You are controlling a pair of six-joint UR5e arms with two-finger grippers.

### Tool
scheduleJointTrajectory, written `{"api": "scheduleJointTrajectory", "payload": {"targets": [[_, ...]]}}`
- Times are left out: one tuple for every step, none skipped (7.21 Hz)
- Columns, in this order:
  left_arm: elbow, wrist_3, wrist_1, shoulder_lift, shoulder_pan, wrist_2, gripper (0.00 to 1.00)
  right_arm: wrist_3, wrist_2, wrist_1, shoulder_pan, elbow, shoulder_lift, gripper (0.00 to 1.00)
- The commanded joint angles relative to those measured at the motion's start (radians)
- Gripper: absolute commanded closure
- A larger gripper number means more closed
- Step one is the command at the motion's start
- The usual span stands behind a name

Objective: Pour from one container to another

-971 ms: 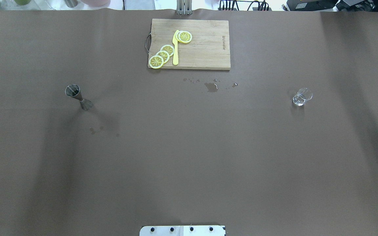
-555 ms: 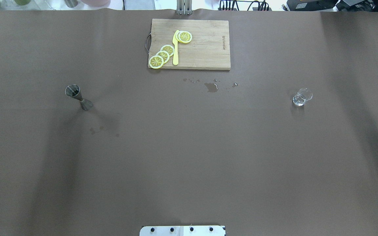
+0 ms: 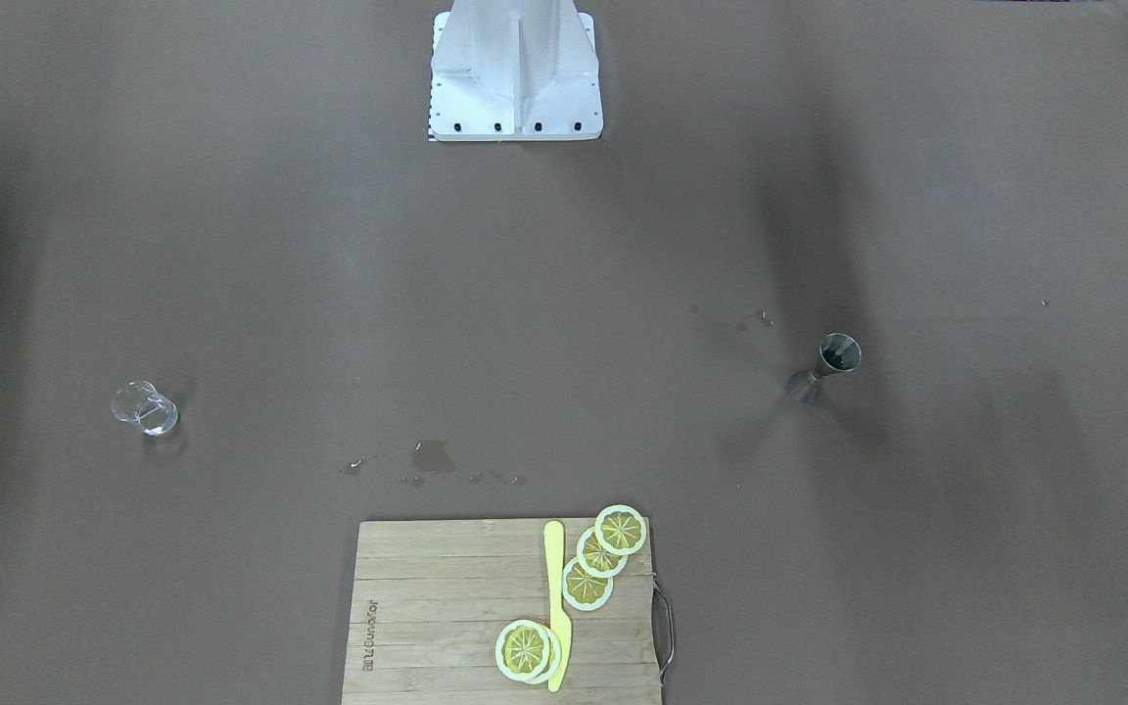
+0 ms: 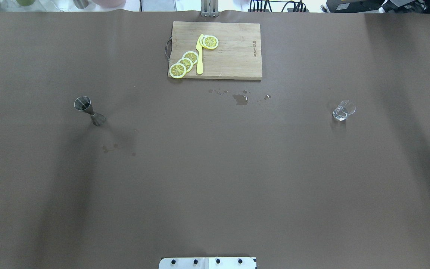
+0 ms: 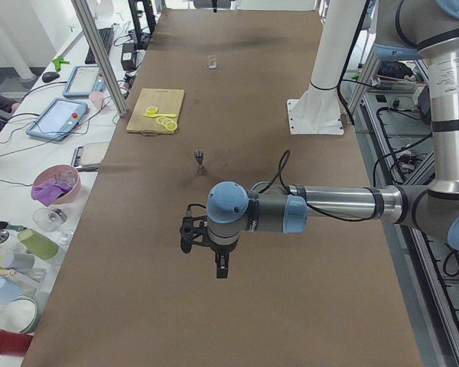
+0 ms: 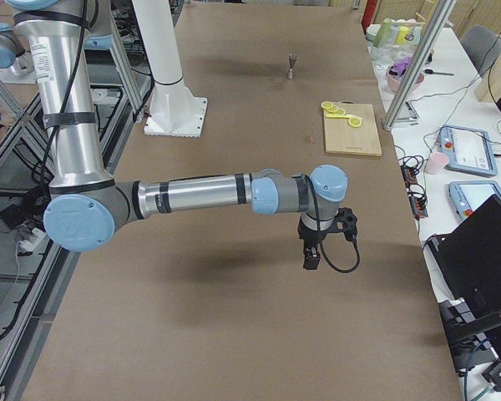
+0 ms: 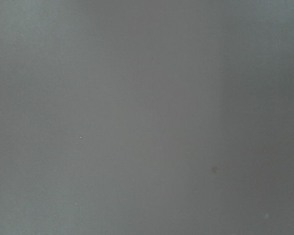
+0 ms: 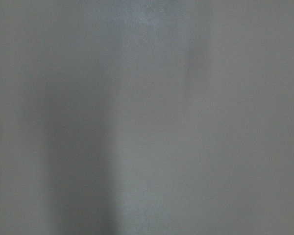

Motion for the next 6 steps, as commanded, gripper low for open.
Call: {"api": "scheduleJointTrajectory", "payload": {"targets": [[-0.017,-0.019,-0.008,-0.025,0.004,0.000,0.02,0.000,0.001,0.001,0.000,0.002,0.001,0.00],[-0.015,-0.019,-0.008,-0.025,0.004,0.000,0.02,-0.003,0.001,0.001,0.000,0.002,0.001,0.00],[-0.015,-0.019,-0.008,-0.025,0.004,0.000,0.02,-0.004,0.001,0.001,0.000,0.002,0.001,0.00],[-0.015,-0.016,-0.009,-0.024,0.004,0.000,0.02,-0.003,0.001,-0.001,0.000,-0.001,-0.002,0.00],[-0.015,-0.013,-0.011,-0.024,0.004,0.000,0.02,-0.001,0.001,-0.001,0.000,0.000,-0.008,0.00],[-0.015,-0.011,-0.010,-0.024,0.004,0.000,0.02,-0.001,0.001,-0.001,0.000,0.000,-0.007,0.00]]}}
